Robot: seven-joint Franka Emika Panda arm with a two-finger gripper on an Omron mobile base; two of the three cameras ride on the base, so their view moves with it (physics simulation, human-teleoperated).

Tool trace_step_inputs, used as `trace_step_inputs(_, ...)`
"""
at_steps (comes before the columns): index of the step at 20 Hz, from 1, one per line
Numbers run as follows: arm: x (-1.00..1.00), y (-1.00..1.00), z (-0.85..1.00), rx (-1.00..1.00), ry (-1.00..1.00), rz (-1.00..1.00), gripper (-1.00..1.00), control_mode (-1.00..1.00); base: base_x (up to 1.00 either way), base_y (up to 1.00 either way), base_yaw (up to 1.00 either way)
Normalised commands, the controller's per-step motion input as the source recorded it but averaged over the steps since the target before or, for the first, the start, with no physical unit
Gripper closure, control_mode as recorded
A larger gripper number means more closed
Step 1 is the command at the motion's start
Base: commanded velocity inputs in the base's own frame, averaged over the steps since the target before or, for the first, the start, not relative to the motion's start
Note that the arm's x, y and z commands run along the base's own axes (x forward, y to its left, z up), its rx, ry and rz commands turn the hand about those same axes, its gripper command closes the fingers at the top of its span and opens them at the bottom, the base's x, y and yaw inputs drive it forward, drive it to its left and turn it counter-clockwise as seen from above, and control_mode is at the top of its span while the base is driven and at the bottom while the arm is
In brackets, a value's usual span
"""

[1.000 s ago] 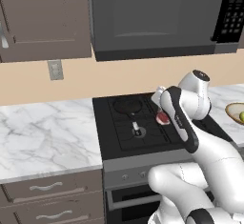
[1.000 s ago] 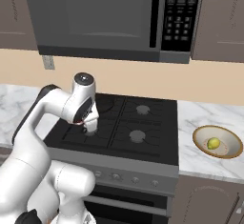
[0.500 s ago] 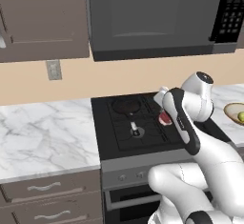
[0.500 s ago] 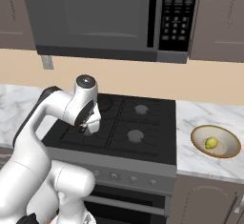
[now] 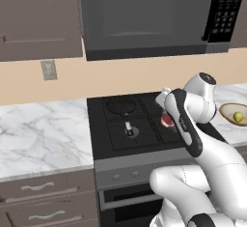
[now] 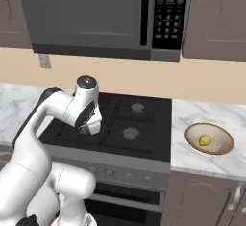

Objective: Place the steak on the plate and place the lemon on the same plate.

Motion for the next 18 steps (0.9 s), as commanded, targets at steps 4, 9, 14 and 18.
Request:
trace_step_inputs(4, 0.00, 0.00, 0.00, 0.00, 0.00, 0.00, 1.00, 1.00, -0.05, -0.36, 0.00)
trace_step_inputs(9, 0.00, 0.00, 0.00, 0.00, 0.00, 0.00, 1.00, 1.00, 0.00, -0.53, 0.00)
trace_step_inputs(14, 0.00, 0.00, 0.00, 0.00, 0.00, 0.00, 1.00, 1.00, 0.00, -0.62, 0.00)
trace_step_inputs(18, 0.00, 0.00, 0.00, 0.00, 0.00, 0.00, 1.00, 1.00, 0.00, -0.65, 0.00)
